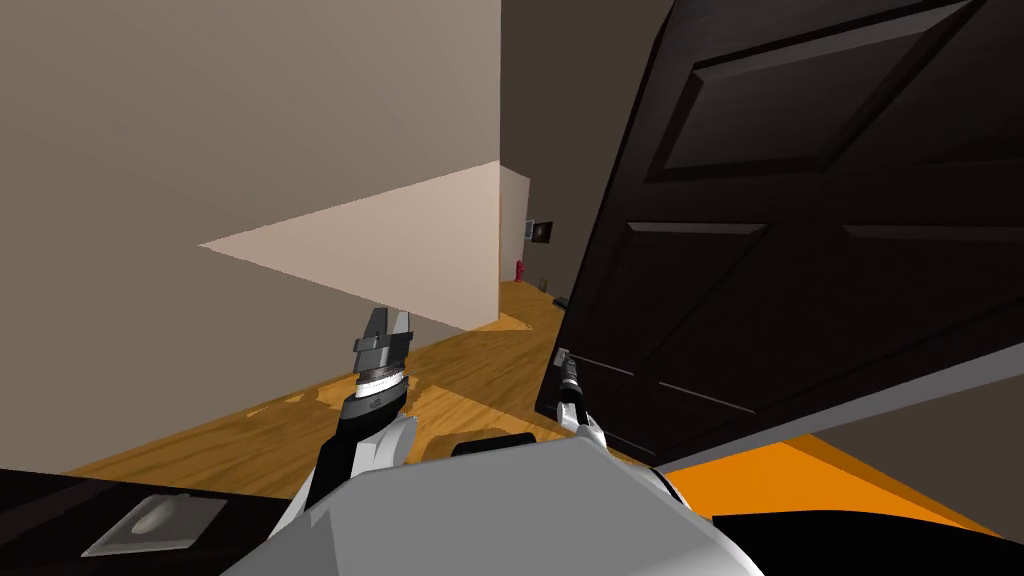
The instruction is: Push the door open
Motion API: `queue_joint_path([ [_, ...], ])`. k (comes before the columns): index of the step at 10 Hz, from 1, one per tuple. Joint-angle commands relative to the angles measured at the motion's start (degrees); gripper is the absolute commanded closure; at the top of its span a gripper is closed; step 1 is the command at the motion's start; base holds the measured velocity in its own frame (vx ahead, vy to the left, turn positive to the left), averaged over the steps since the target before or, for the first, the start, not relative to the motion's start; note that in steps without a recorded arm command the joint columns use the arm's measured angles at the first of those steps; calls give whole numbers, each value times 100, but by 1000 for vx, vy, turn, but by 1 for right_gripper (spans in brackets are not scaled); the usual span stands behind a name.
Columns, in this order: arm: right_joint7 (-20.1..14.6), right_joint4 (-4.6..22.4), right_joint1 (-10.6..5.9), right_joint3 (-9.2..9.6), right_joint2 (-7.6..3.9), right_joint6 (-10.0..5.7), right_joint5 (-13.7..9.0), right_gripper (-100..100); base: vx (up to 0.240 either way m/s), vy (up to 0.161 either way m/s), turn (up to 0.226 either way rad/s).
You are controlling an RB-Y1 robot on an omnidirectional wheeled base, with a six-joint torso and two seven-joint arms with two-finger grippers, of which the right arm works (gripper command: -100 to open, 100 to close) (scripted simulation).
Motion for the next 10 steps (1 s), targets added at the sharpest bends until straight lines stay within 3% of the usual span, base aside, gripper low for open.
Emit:
queue_joint_path([
  [1, 8, 16, -40, -54, -30, -16, -30, 100, 150, 39, -48],
  [2, 6, 78, -41, -40, -29, -30, -22, 100, 62, 8, -27],
  [10, 204, 130, -14, -548, -149, -81, -355, 100, 201, 4, -44],
])
